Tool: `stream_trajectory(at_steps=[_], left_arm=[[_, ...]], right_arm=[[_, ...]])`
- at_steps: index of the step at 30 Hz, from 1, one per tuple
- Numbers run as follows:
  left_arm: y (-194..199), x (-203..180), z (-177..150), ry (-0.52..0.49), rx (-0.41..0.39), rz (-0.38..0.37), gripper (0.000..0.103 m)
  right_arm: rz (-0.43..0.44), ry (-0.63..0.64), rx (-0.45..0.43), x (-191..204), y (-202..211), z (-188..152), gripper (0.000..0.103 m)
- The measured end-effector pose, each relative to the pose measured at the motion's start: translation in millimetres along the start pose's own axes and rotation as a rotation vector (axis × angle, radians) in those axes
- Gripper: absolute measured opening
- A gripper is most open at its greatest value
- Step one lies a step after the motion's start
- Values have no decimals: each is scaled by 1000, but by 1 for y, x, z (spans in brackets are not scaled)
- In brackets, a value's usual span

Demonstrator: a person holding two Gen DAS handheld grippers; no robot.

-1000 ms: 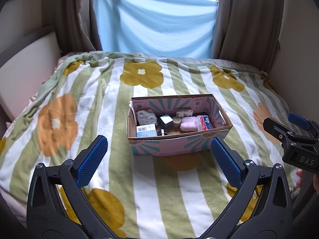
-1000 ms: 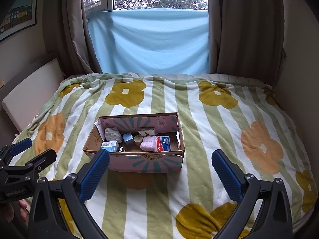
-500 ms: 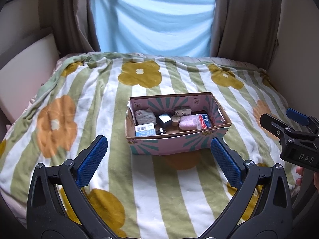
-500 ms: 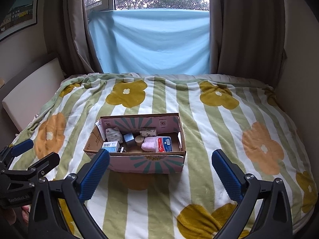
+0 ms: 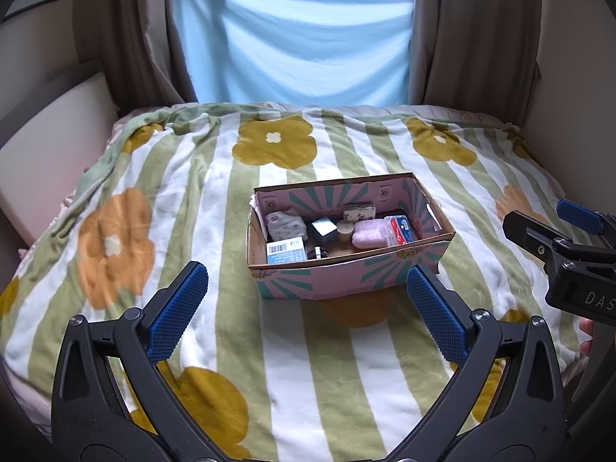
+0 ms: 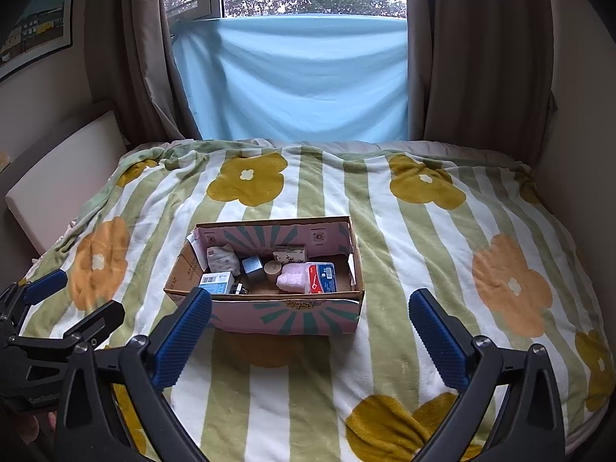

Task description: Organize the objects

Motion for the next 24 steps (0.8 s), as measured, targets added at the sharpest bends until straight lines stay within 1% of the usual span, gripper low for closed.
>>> stream_trajectory(at_steps=[14,19,20,24], left_arm=[[-1,2,1,-7,2,4,103],[2,5,1,-6,-1,18,103],[3,6,1,-2,-6,23,103],[13,11,6,0,-44,84,103]], right_arm=[[0,3,-6,-1,-1,1,102],[2,4,-12,-1,1,1,102],[1,4,-13,-1,1,1,102],[3,3,-12,-1,1,0,102]])
Point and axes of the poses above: each gripper's, at about its wrist camera, not at the fingertips, and y roughly against the way its jaws point, x to its left, z to its top, the point moved 9 cm from there along -y, roughly the way its jaws point, and after that the axes turned 12 degrees about -z, right-handed, at the moved point
